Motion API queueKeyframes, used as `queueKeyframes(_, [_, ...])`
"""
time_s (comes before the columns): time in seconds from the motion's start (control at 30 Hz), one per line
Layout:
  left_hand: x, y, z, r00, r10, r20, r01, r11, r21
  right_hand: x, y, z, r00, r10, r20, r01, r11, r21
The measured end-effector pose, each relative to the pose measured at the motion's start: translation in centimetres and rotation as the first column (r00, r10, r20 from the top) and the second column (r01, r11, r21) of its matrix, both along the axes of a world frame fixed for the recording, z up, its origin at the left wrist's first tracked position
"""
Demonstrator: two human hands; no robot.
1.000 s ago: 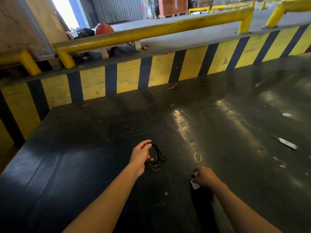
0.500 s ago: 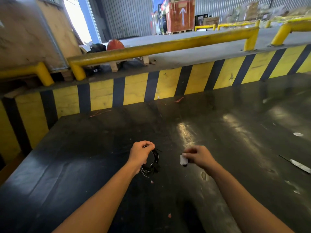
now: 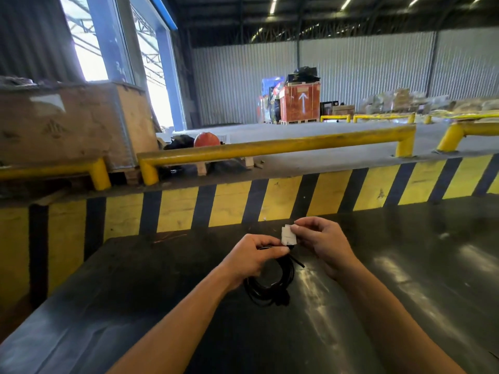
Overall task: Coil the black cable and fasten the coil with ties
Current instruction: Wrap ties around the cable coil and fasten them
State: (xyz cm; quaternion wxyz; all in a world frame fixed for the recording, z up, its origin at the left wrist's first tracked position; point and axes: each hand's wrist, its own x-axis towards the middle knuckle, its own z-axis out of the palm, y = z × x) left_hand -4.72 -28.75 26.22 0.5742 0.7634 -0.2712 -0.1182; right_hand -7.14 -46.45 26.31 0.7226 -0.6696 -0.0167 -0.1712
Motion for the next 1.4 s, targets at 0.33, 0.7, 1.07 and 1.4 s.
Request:
queueKeyframes(0.33, [-0.3, 0.3, 1.7, 0.998, 0.010, 0.059, -0.009, 1.000, -0.019, -0.6, 0.5, 1.6, 0.967, -0.067, 0.245, 0.191, 0.831, -0.523])
queueKeyframes(0.7, [-0.6, 0.8, 4.0, 0.994, -0.044, 0.096, 0.042, 0.999, 0.019, -2.0, -1.0, 4.1, 0.933, 0.243, 0.264, 0.072, 0.593, -0.802])
queueKeyframes(1.07, [-1.7, 0.7, 5.4, 0.989, -0.122, 0.083, 0.123, 0.992, 0.000, -2.0, 0.2, 3.8, 0.933, -0.016, 0.360, 0.260, 0.719, -0.644])
queueKeyframes(1.4, [-2.4, 0.7, 6.5, 0.986, -0.105, 0.127, 0.104, 0.994, 0.010, -3.1, 0.3, 4.6, 0.927, 0.128, 0.353, 0.055, 0.884, -0.465])
